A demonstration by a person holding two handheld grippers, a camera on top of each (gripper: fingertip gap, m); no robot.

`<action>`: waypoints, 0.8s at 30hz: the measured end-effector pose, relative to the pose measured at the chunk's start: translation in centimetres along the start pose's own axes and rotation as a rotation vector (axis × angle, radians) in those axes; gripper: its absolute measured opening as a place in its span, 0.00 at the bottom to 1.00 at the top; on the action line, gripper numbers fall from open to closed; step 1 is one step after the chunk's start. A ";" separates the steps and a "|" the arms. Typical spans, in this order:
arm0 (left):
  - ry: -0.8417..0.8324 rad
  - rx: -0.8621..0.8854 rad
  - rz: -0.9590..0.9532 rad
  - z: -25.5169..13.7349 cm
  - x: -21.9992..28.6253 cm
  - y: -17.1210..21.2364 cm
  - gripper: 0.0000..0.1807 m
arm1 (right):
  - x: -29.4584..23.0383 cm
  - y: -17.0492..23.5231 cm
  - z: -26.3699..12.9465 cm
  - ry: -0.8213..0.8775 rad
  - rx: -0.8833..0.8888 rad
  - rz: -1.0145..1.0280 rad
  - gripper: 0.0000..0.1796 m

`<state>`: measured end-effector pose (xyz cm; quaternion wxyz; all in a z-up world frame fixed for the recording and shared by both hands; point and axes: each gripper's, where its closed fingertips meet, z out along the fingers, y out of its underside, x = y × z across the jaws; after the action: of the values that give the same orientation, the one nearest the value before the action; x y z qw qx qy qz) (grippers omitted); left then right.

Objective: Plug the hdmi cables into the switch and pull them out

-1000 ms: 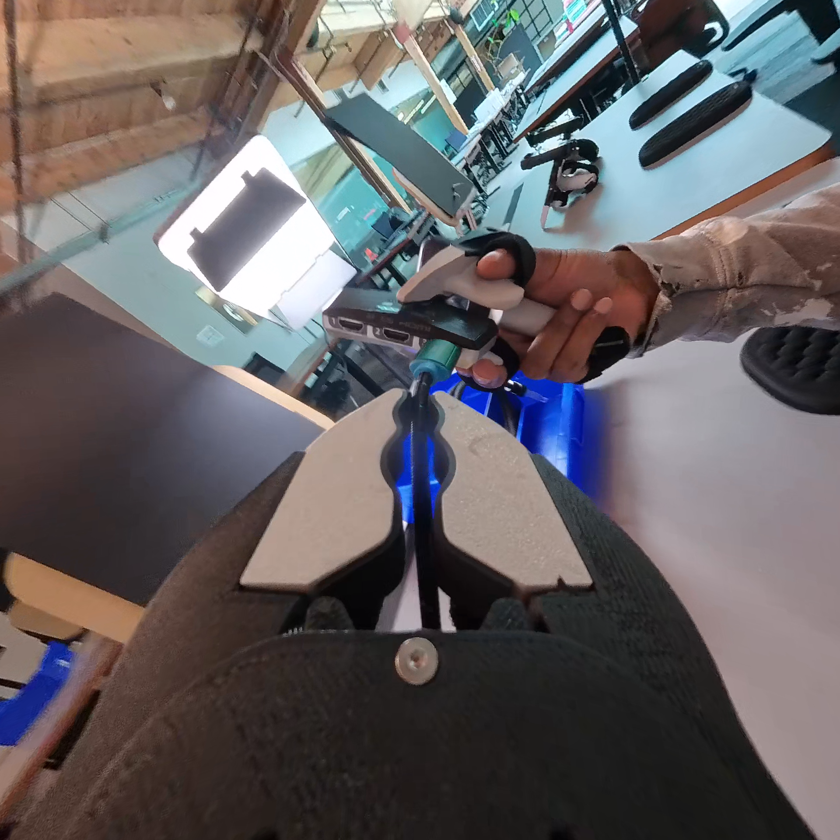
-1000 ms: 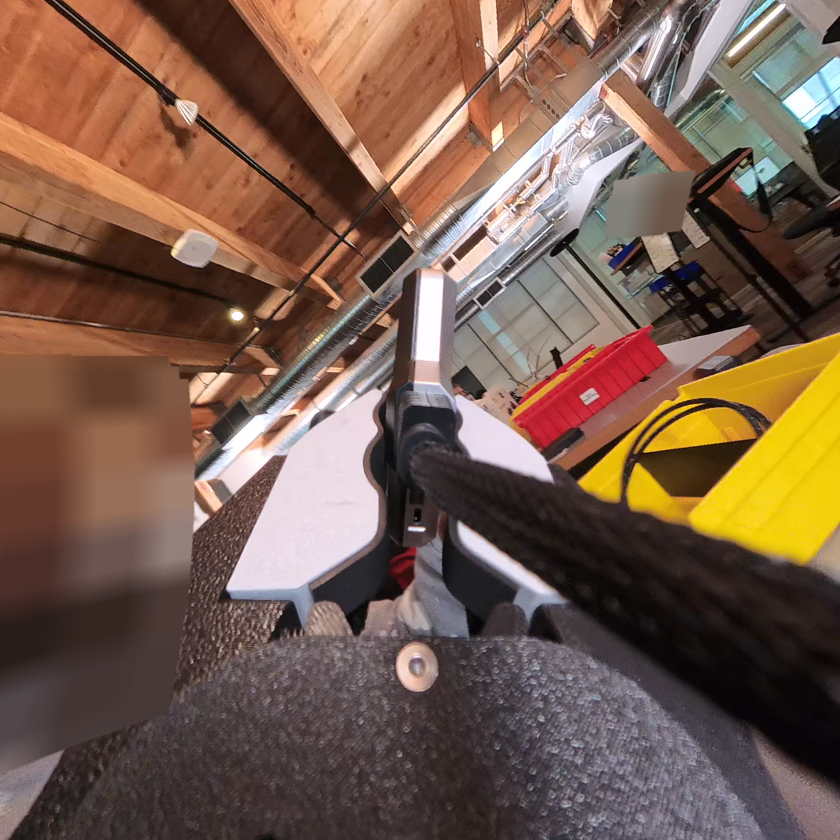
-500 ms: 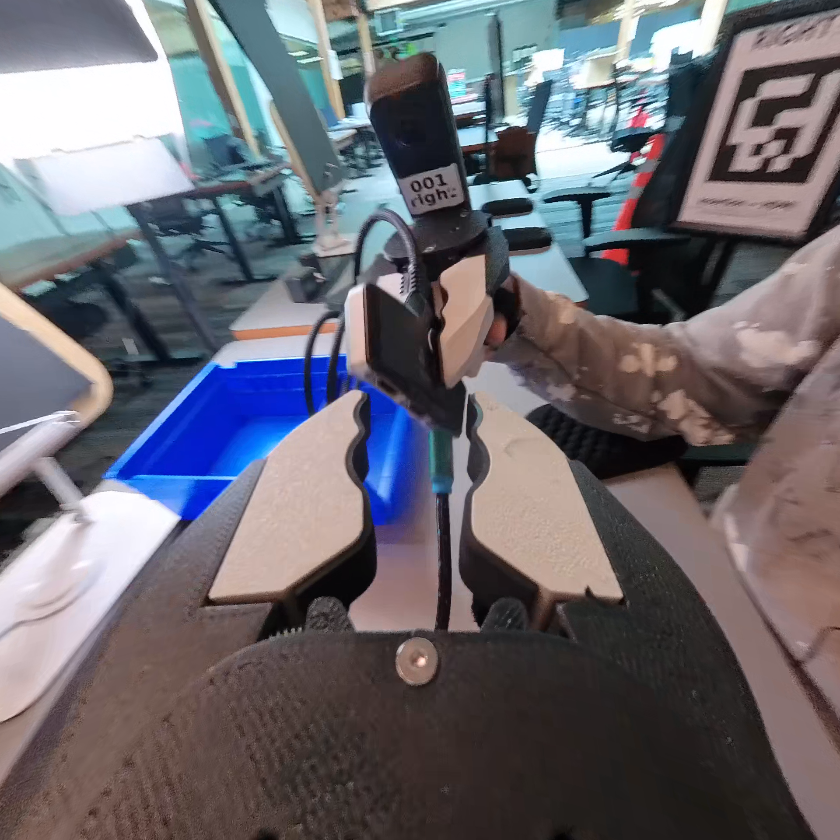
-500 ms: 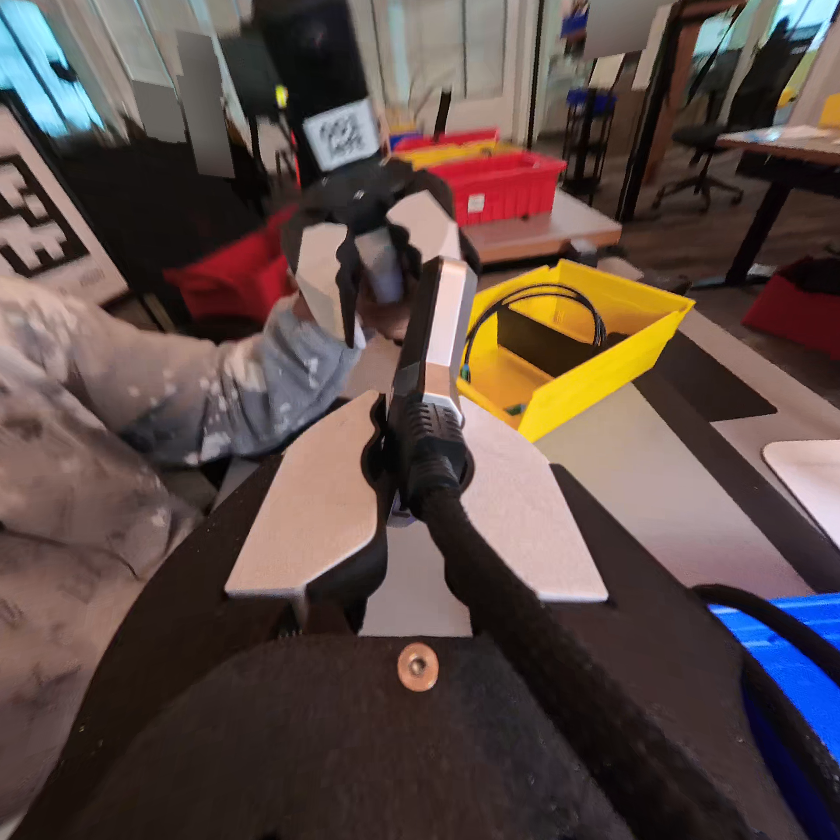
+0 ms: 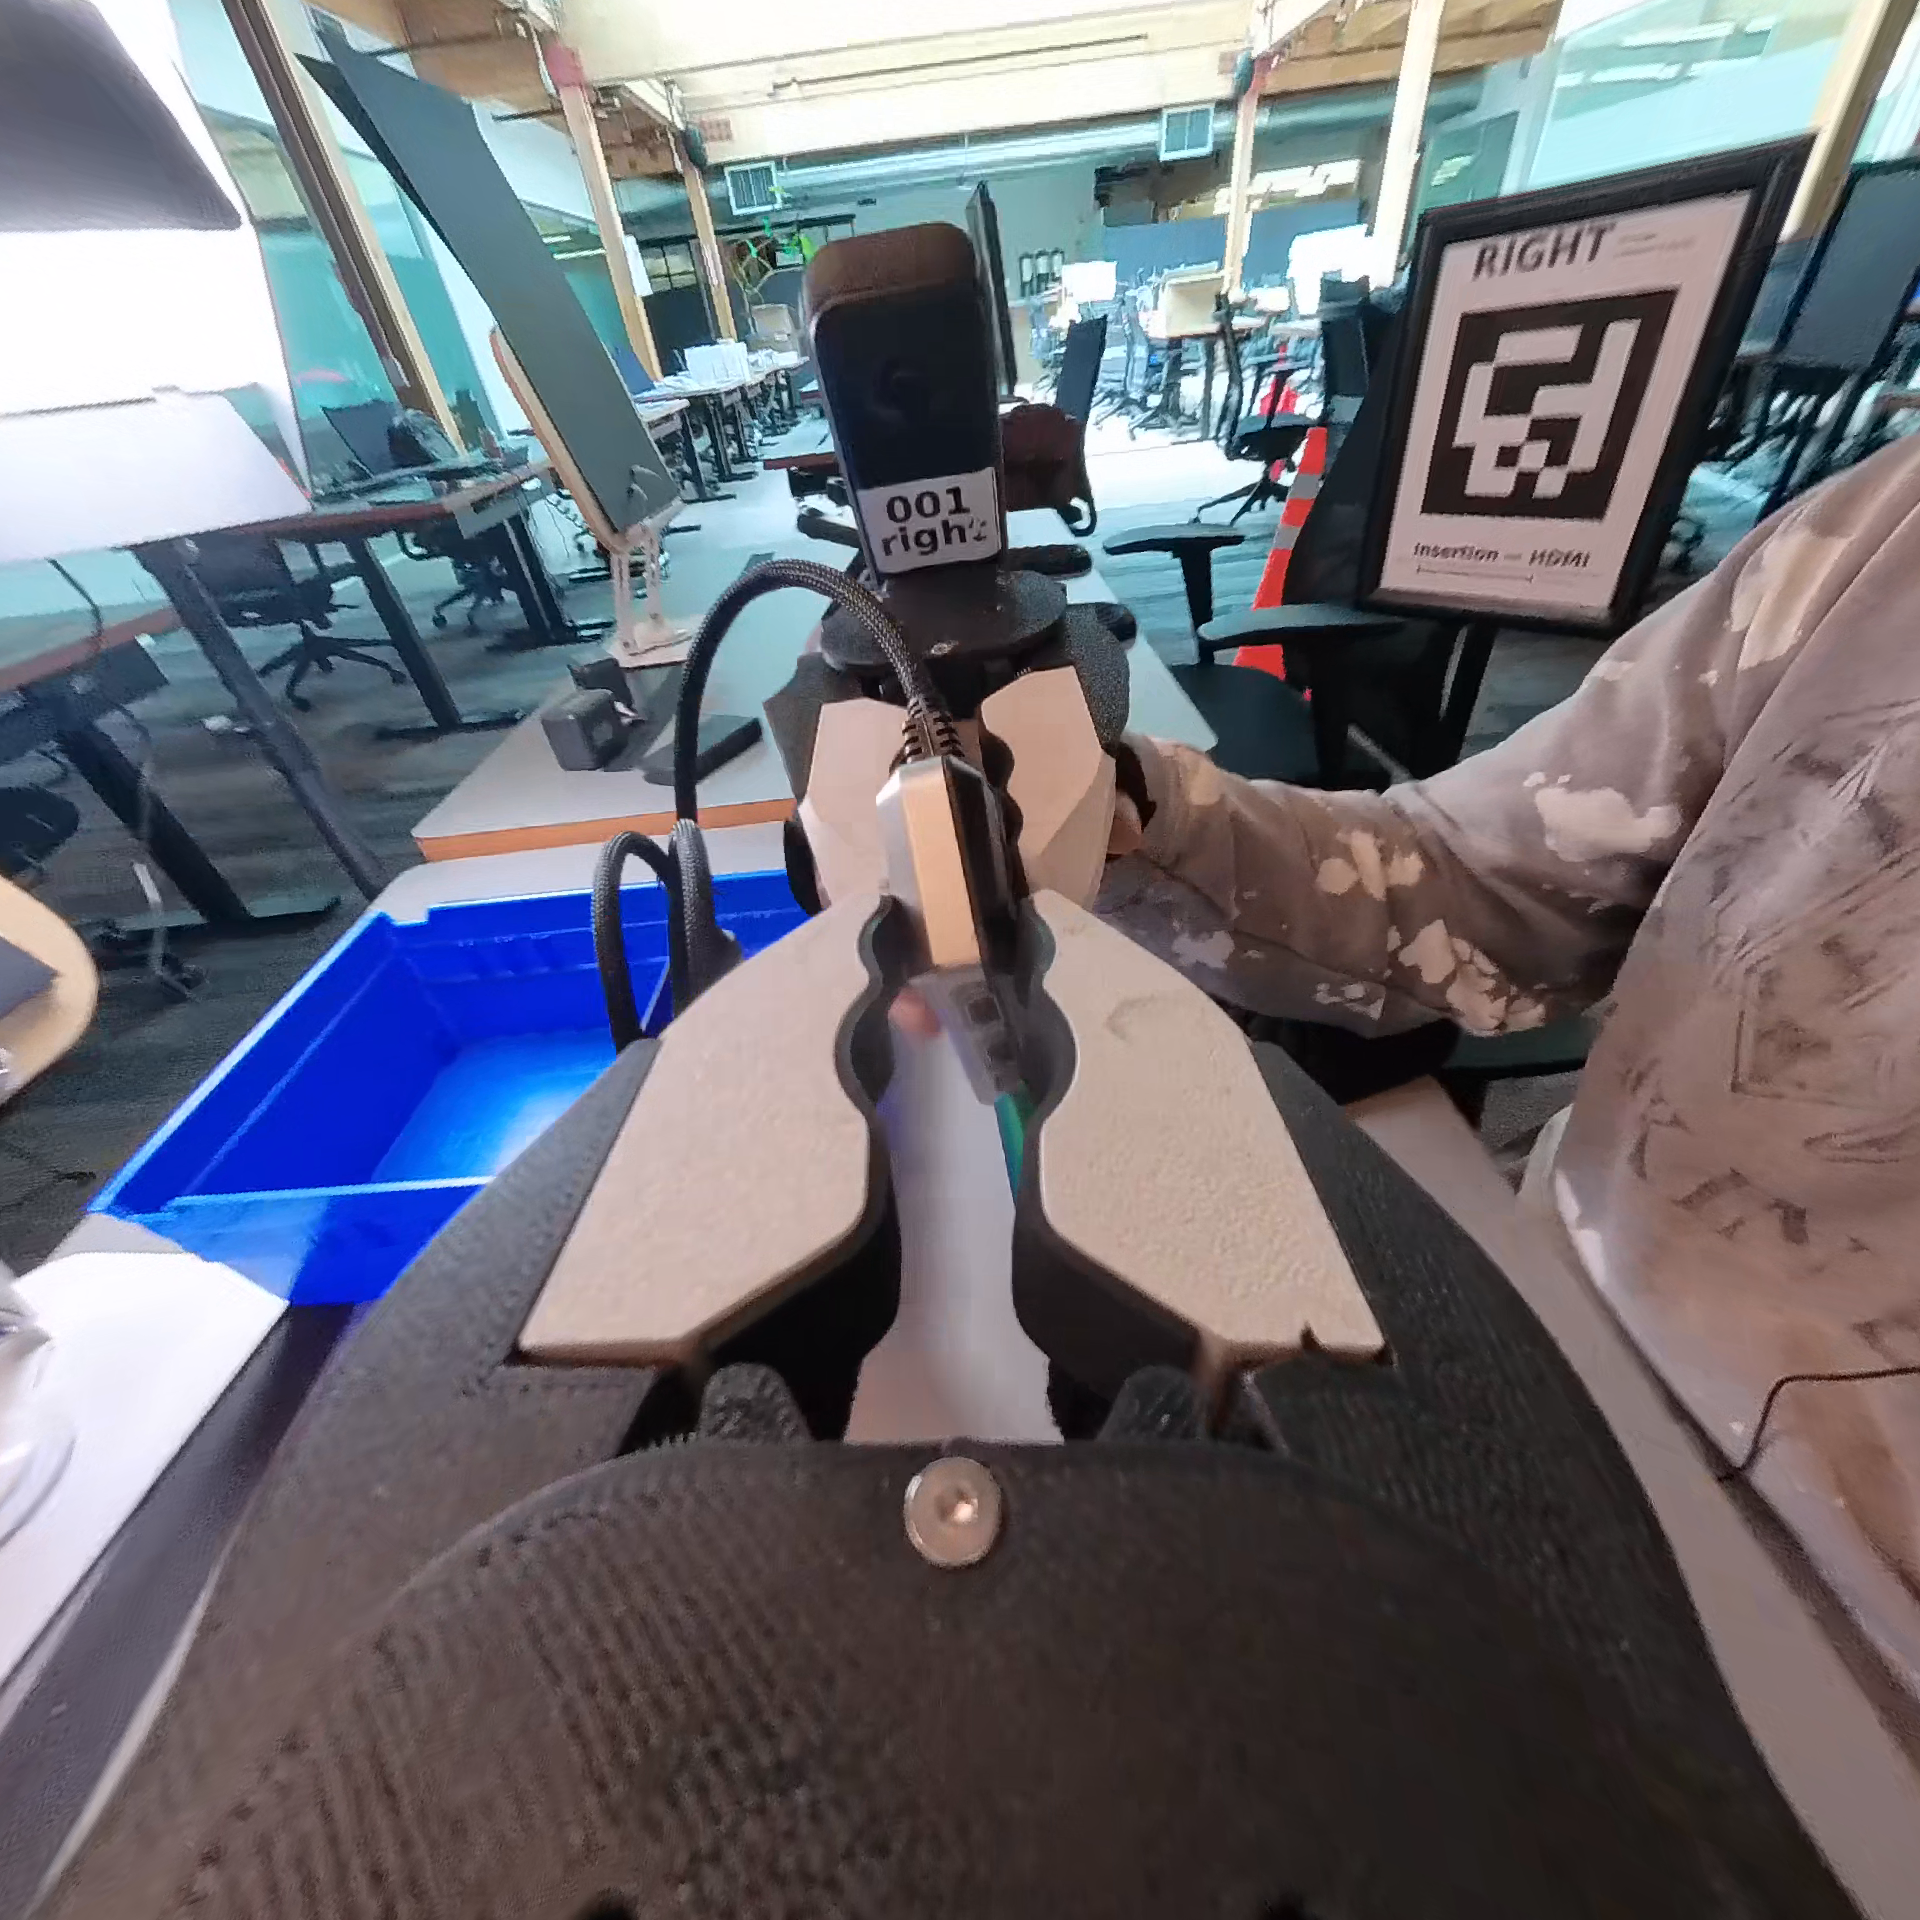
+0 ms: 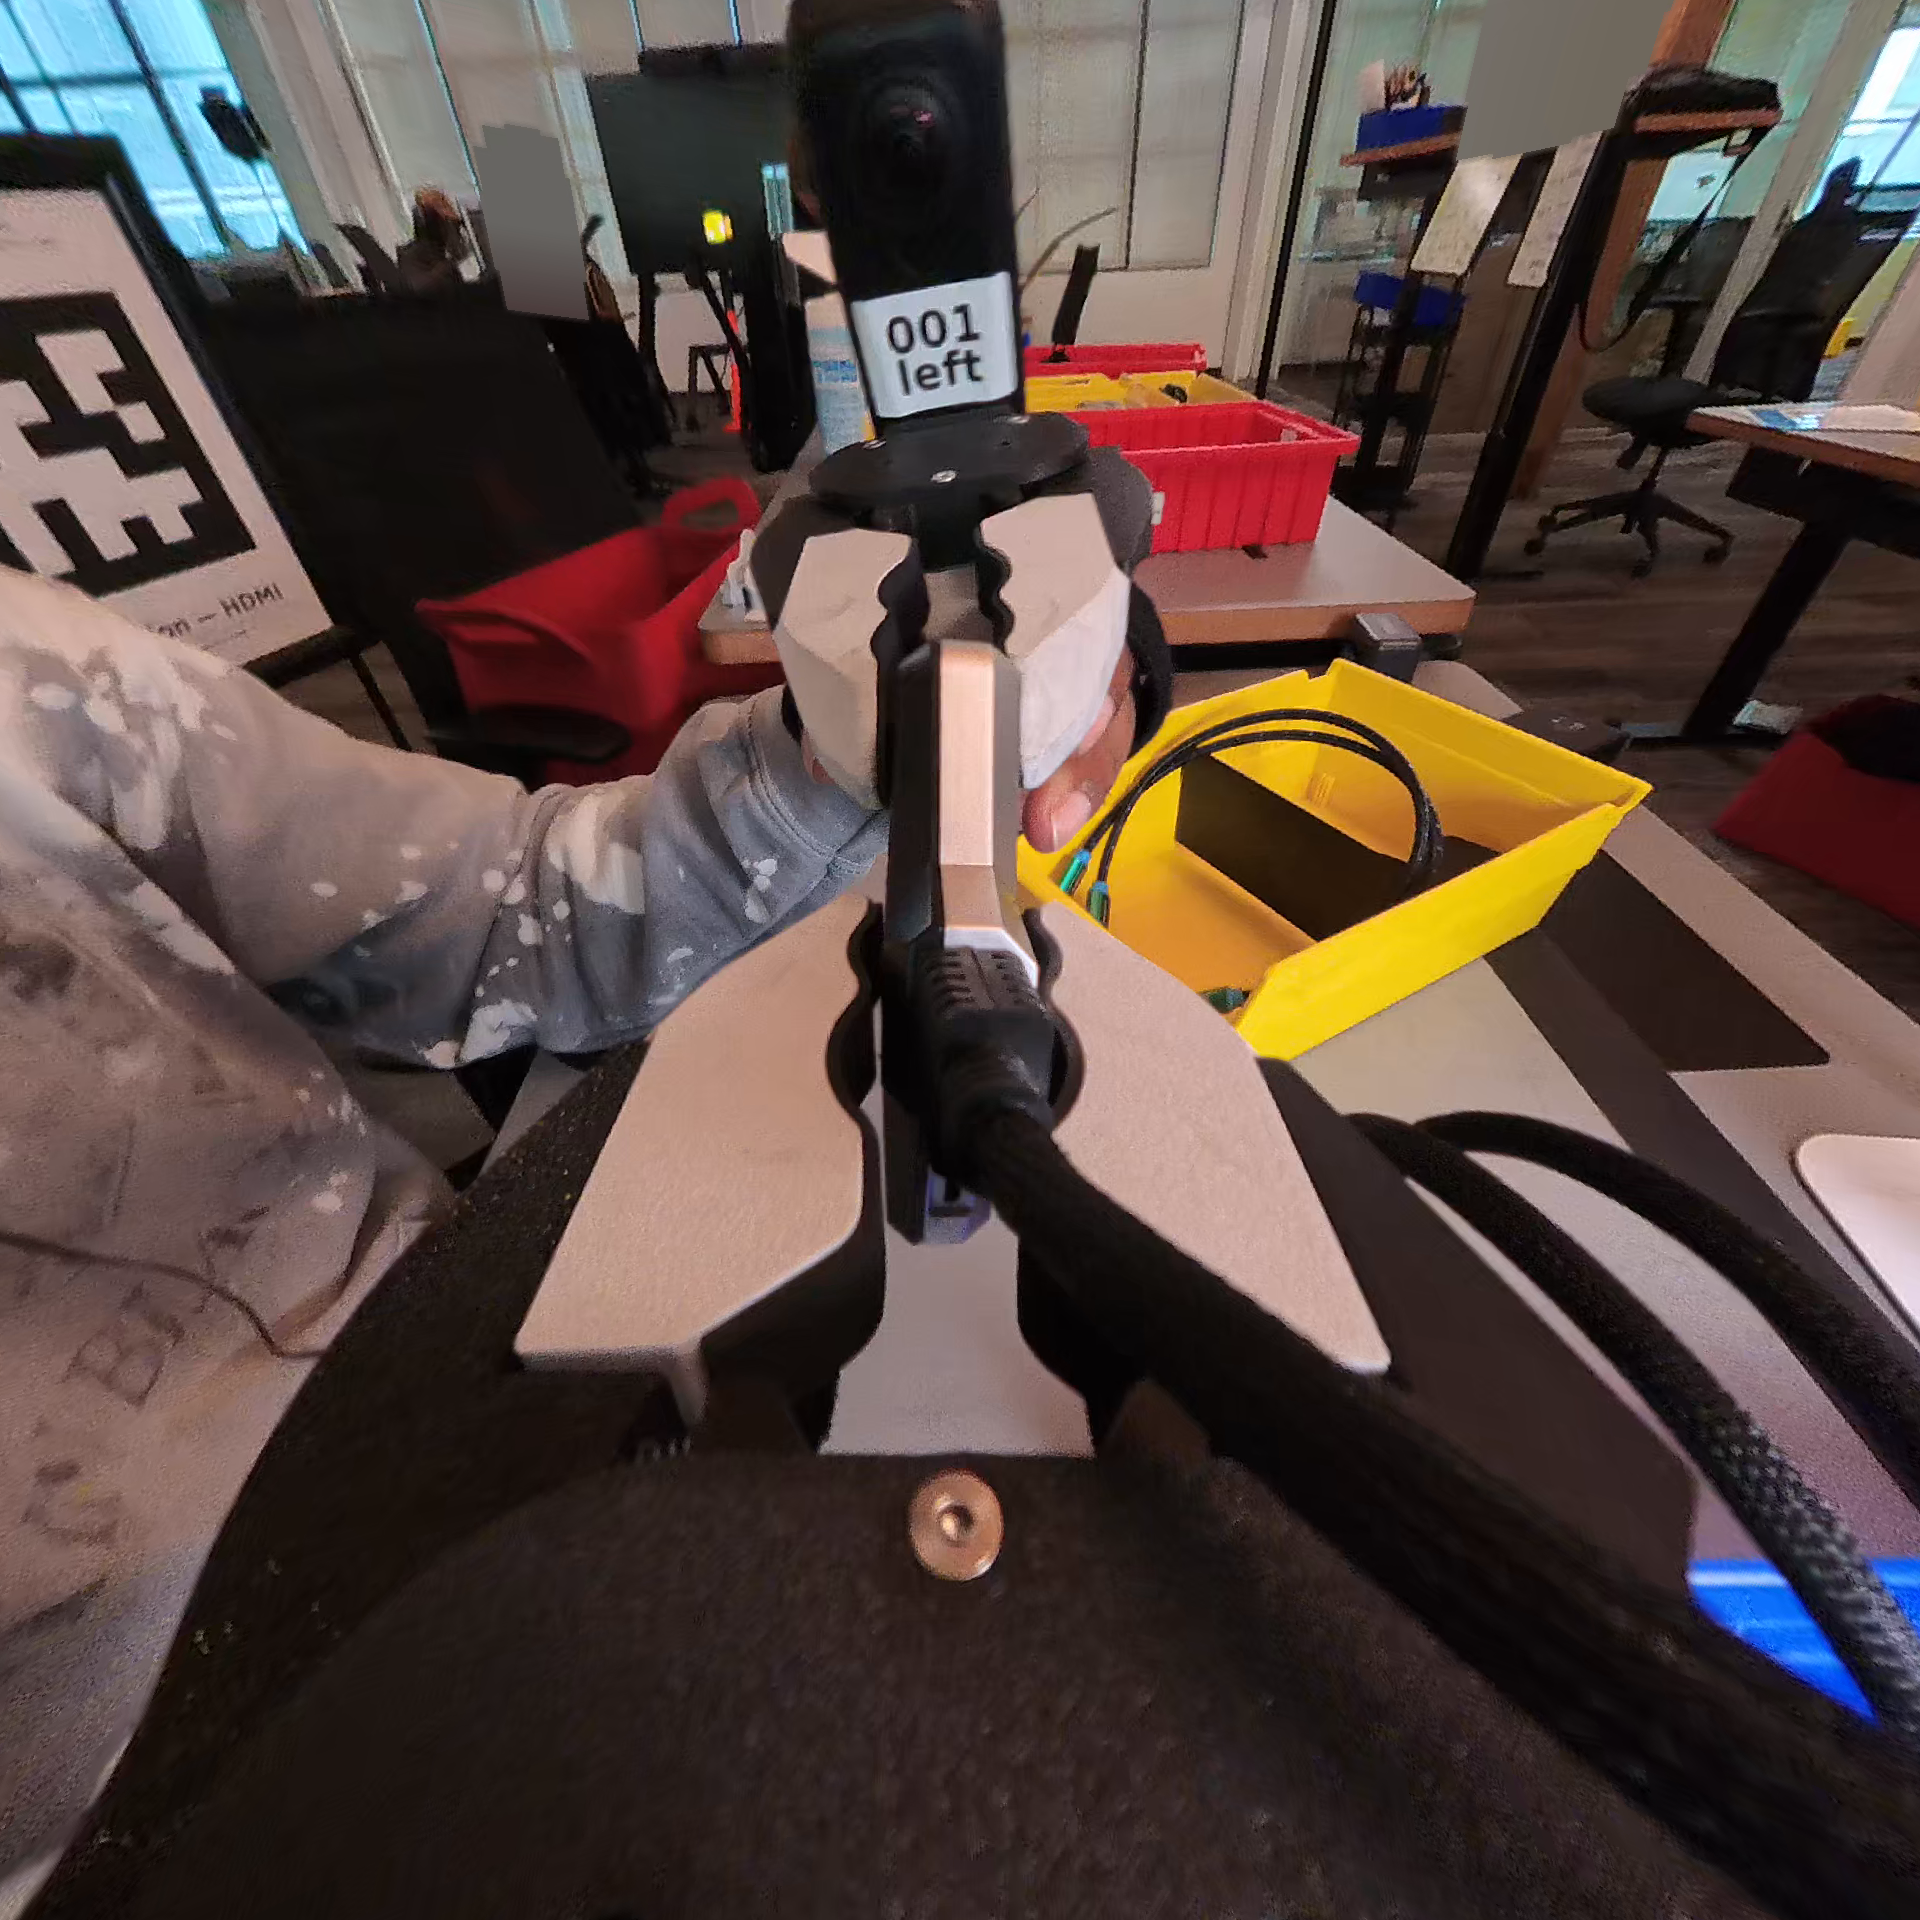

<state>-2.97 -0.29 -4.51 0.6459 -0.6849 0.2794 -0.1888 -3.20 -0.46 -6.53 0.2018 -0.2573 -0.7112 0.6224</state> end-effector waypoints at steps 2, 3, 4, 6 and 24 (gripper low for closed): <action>-0.020 -0.029 0.031 -0.6 -0.2 0.3 0.12 | 0.2 0.2 0.6 0.007 0.003 -0.022 0.14; -0.031 -0.037 0.042 -0.8 -0.3 0.4 0.12 | 0.2 0.1 0.7 0.011 0.010 -0.028 0.13; -0.059 -0.036 0.045 -1.0 -0.6 0.2 0.12 | 0.4 -0.1 0.8 0.023 0.020 -0.023 0.13; -0.119 0.014 0.033 -2.4 -1.5 -0.9 0.12 | 0.9 -0.5 0.3 0.048 0.038 -0.026 0.13; -0.627 -0.751 -0.794 -16.0 -12.5 25.8 0.23 | 0.2 -7.2 -9.0 0.110 0.360 -0.014 0.13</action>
<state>-26.10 -5.23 -27.25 0.2934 -0.9393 -0.1515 -0.0934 1.29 6.06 1.92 0.2874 -0.2456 -0.5778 0.7233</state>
